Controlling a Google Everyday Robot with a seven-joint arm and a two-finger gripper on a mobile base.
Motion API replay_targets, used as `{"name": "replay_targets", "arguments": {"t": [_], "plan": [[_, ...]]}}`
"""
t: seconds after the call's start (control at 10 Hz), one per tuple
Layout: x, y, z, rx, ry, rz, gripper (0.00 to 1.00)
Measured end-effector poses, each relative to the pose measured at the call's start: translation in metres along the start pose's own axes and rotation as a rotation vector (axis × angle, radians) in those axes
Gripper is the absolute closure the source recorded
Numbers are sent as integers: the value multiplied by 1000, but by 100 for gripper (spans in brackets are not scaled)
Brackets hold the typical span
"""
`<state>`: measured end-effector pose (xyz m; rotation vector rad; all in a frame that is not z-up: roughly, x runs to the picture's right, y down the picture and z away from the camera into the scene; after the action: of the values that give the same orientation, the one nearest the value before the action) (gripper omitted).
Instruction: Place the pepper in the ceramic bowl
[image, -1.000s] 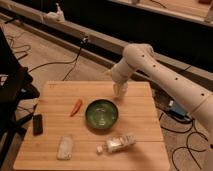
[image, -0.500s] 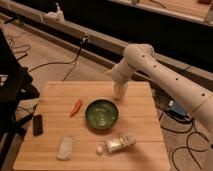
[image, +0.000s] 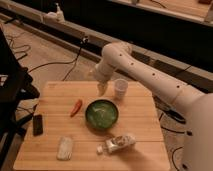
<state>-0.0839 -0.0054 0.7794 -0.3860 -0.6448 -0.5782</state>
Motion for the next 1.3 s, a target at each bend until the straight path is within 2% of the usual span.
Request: {"name": "replay_targets", "arguments": {"t": [0.3,0.5,0.6,1.0,1.1,1.3], "plan": [[-26,-13,48,-50,-80,-55,23],[-55,-19,83,-94,-172,-103,23],[-61,-21,89,-97,-191,-114,23],[-61,-19,90,-101,-191,-114,23],[-61,-16,96,-105,-198,-102,23],[-71,-8,126,-120,-244,-73,23]]}}
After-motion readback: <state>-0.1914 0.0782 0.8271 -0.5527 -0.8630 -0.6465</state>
